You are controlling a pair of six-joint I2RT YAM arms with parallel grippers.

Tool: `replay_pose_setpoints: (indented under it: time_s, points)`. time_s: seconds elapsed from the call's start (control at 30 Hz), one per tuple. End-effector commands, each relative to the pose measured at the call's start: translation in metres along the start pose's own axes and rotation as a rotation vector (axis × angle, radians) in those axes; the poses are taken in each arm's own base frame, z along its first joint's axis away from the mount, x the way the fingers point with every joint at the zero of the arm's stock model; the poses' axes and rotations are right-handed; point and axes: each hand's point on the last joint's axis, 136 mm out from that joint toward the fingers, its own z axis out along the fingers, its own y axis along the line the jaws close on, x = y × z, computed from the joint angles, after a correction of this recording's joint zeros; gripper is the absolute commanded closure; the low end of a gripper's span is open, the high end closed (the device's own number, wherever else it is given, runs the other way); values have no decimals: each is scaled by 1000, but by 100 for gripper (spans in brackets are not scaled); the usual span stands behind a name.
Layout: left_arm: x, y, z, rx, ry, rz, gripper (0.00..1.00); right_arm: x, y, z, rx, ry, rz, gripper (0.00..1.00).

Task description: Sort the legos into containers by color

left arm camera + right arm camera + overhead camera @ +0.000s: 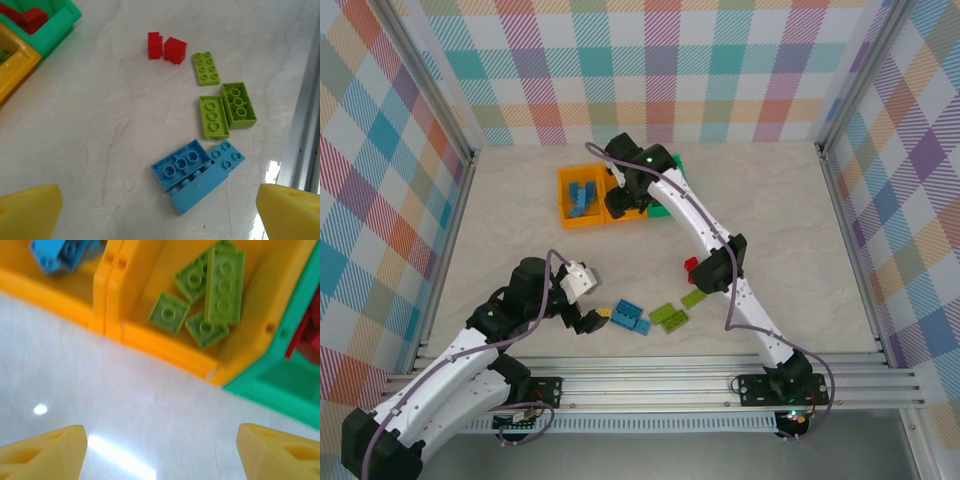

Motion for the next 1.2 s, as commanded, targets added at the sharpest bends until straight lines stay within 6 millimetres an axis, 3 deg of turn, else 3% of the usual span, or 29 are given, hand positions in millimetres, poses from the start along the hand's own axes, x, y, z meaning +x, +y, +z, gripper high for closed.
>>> replay_pose_setpoints:
  time_s: [0.0, 0.1, 0.23, 0.33, 0.4, 0.5, 0.67, 0.73, 0.8, 0.93, 1.03, 1.17]
  points:
    - [-24, 18, -10, -73, 1, -181, 0, 26, 0, -62, 26, 44, -98, 20]
    - [-31, 14, -12, -56, 38, -303, 0, 47, -5, -87, 45, 80, -149, 17]
    - [-28, 5, -13, -74, 81, -464, 0, 85, -16, -127, 61, 46, -172, 0]
    - [-16, 2, -9, -138, 128, -561, 0, 117, -16, -157, 15, -17, -115, 0]
    - [-8, 1, -4, -190, 166, -645, 1, 139, -13, -166, -23, -31, -49, 0]
    - [11, 7, -1, -341, 239, -886, 7, 172, -10, -167, -61, -25, 82, 0]
    - [28, -8, 11, -489, 225, -1200, 7, 214, -9, -169, -109, -64, 253, 0]
    - [43, -14, 13, -590, 279, -1339, 11, 222, -11, -173, -120, -94, 291, 0]
    - [53, -29, 28, -593, 402, -1376, 12, 227, -9, -176, -138, -111, 301, 0]
    - [63, -55, 65, -548, 554, -1477, 18, 234, 14, -170, -270, -89, 235, 0]
    - [69, -54, 74, -583, 531, -1535, 23, 245, 24, -157, -307, -19, 224, 1]
    - [78, -42, 66, -654, 471, -1547, 34, 251, 25, -149, -306, -8, 237, 0]
